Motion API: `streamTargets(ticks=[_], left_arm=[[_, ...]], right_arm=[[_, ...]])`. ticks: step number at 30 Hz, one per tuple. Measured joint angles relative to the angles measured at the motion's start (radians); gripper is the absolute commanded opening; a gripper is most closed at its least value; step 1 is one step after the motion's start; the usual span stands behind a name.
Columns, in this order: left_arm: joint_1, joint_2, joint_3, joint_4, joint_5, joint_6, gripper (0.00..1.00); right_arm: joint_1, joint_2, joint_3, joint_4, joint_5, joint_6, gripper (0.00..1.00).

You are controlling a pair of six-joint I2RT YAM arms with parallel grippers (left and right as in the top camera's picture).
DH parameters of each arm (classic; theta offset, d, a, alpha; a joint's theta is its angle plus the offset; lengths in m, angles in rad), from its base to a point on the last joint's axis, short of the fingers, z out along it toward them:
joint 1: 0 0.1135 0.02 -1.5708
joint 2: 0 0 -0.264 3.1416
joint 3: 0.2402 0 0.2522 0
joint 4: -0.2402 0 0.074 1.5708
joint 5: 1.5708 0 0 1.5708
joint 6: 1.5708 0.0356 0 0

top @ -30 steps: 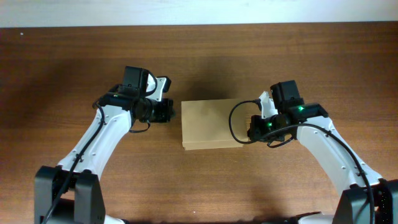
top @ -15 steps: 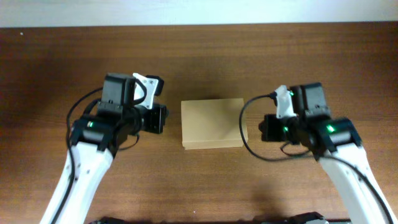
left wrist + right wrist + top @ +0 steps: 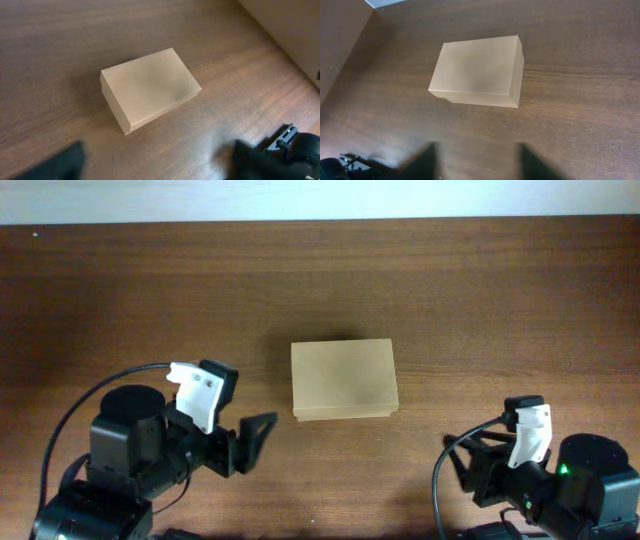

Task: Pack container

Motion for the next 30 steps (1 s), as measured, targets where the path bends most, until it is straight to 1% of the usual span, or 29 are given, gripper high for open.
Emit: streamTargets(ticks=[16, 18, 21, 22, 23, 24, 28, 30], left_arm=[[-0.005, -0.019, 0.0, 0.0, -0.007, 0.006, 0.99], [-0.005, -0.058, 0.0, -0.005, -0.038, 0.04, 1.0], [-0.005, -0.153, -0.032, 0.02, -0.062, 0.168, 1.0], [-0.005, -0.217, -0.101, 0.072, -0.08, 0.229, 0.99], [-0.003, -0.246, -0.144, 0.091, -0.089, 0.251, 1.0], [0.01, -0.297, -0.232, 0.149, -0.101, 0.275, 1.0], [0.067, -0.471, -0.528, 0.322, -0.125, 0.312, 1.0], [0.084, -0.523, -0.626, 0.372, -0.128, 0.317, 1.0]], right_arm=[[0.0, 0.0, 0.0, 0.0, 0.001, -0.002, 0.99], [0.0, 0.0, 0.0, 0.0, 0.001, -0.002, 0.99], [0.0, 0.0, 0.0, -0.002, 0.002, -0.002, 0.99], [0.0, 0.0, 0.0, -0.002, 0.002, -0.002, 0.99], [0.0, 0.0, 0.0, -0.002, 0.003, -0.002, 0.99], [0.0, 0.0, 0.0, -0.002, 0.003, -0.002, 0.99], [0.0, 0.0, 0.002, -0.002, 0.003, -0.002, 0.99], [0.0, 0.0, 0.002, -0.002, 0.003, -0.003, 0.99]])
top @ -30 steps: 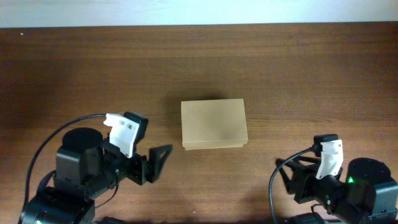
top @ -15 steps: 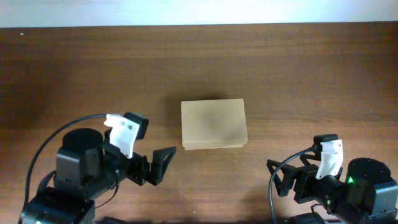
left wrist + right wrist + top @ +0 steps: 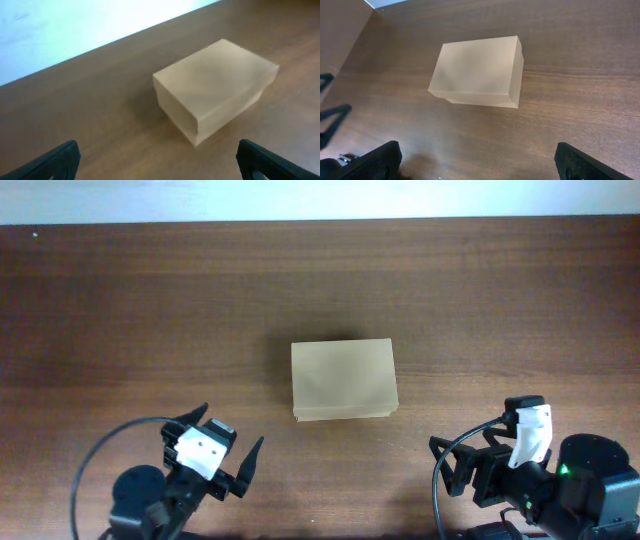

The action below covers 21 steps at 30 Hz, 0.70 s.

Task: Pack container

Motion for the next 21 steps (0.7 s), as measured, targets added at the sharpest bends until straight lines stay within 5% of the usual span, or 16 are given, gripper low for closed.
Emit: streamTargets(ticks=[8, 21], left_arm=[[0.014, -0.181, -0.358, 0.17, -0.004, -0.028, 0.99], [0.014, -0.25, -0.371, 0.175, -0.043, -0.043, 1.0]], right_arm=[[0.0, 0.0, 0.0, -0.001, 0.0, 0.001, 0.99], [0.0, 0.0, 0.0, -0.001, 0.0, 0.0, 0.99]])
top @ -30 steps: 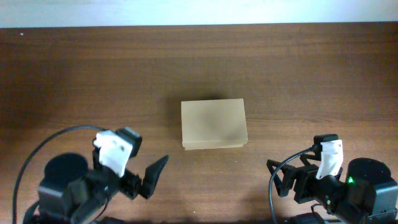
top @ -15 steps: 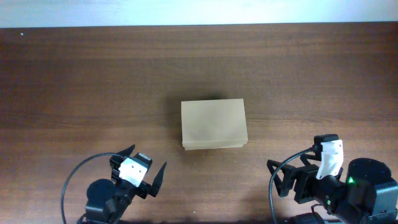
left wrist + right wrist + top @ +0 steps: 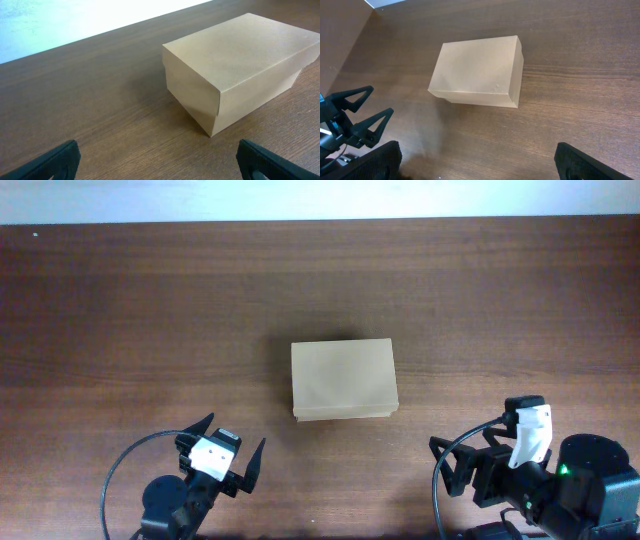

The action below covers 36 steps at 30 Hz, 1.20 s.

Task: Pack container

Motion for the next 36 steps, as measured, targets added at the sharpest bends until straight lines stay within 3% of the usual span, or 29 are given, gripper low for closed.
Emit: streamTargets(ticks=[15, 18, 24, 30, 36], left_arm=[[0.0, 0.0, 0.0, 0.0, 0.0, 0.0, 1.0], [0.0, 0.0, 0.0, 0.0, 0.0, 0.0, 1.0], [0.0, -0.002, 0.0, -0.001, 0.002, 0.0, 1.0], [0.0, -0.004, 0.0, 0.0, 0.003, 0.0, 0.99], [0.0, -0.004, 0.0, 0.0, 0.003, 0.0, 1.0]], right_arm=[[0.0, 0.0, 0.0, 0.0, 0.004, -0.005, 0.99], [0.0, -0.006, -0.007, 0.012, 0.018, -0.083, 0.99], [0.024, -0.234, -0.28, 0.231, 0.049, -0.296, 0.99], [0.08, -0.491, -0.614, 0.333, 0.082, -0.327, 0.99], [0.082, -0.554, -0.774, 0.393, 0.081, -0.33, 0.99]])
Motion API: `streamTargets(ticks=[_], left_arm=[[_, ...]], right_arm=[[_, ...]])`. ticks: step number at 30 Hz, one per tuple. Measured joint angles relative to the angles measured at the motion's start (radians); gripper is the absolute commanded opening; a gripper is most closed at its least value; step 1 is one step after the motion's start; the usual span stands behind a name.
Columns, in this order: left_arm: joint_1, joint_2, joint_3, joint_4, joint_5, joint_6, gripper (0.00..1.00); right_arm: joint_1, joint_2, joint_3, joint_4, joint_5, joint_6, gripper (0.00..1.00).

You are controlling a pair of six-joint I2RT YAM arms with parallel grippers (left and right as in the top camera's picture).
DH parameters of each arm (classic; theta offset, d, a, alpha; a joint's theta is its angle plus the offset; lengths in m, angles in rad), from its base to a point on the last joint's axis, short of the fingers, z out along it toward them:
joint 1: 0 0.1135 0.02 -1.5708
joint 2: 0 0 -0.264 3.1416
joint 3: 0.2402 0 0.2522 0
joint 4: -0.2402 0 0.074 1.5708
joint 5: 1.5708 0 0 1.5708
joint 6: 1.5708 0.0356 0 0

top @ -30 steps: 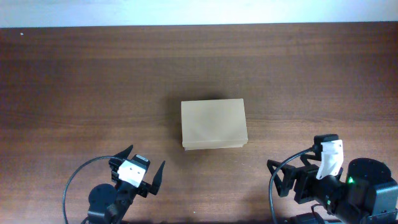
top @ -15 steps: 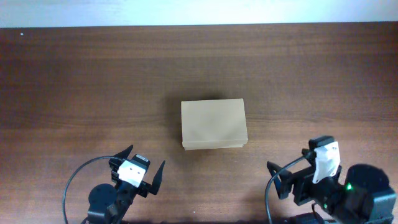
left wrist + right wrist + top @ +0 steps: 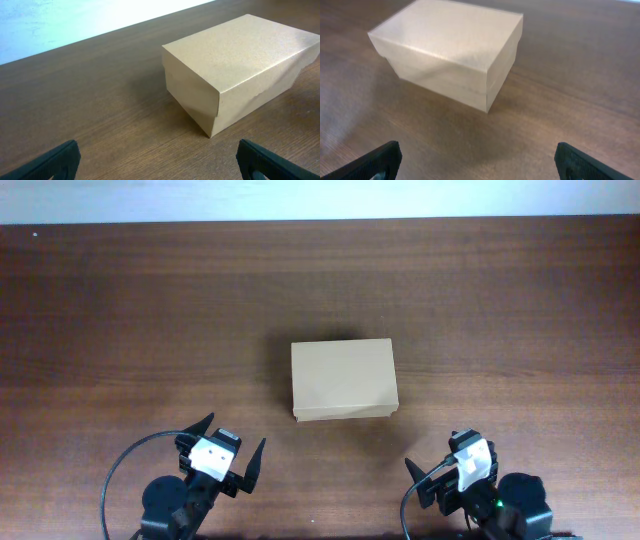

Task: Pack container

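Observation:
A tan cardboard box (image 3: pixel 344 380) with its lid on sits at the middle of the wooden table (image 3: pixel 120 310); it shows too in the left wrist view as the box (image 3: pixel 235 70) and in the right wrist view as the box (image 3: pixel 450 50). My left gripper (image 3: pixel 228 454) is open, low at the front left, short of the box. My right gripper (image 3: pixel 440 476) is open at the front right, also short of the box. Nothing lies between either pair of fingers (image 3: pixel 60 160) (image 3: pixel 580 160).
A pale wall or edge runs along the table's far side (image 3: pixel 320 198). Black cables loop behind both arms at the front edge (image 3: pixel 110 490). Nothing else stands on the table.
My right arm has moved left and lower, and its camera now looks at the box from a shallow angle. The left arm and the box have not moved.
Both arms sat folded near the front corners, with the closed box at the centre. The left gripper was then open and lower, facing the box, and stayed so. The right gripper opened and has now come down to face the box as well.

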Motion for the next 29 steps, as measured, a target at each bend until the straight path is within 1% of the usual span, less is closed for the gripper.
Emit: streamTargets(ticks=[6, 29], left_arm=[[0.0, 0.0, 0.0, 0.0, 0.0, 0.0, 1.0], [0.0, 0.0, 0.0, 0.0, 0.0, 0.0, 0.99]], right_arm=[[0.001, 0.0, -0.113, 0.0, -0.041, 0.0, 0.99], [0.001, 0.0, -0.113, 0.003, -0.041, 0.0, 0.99]])
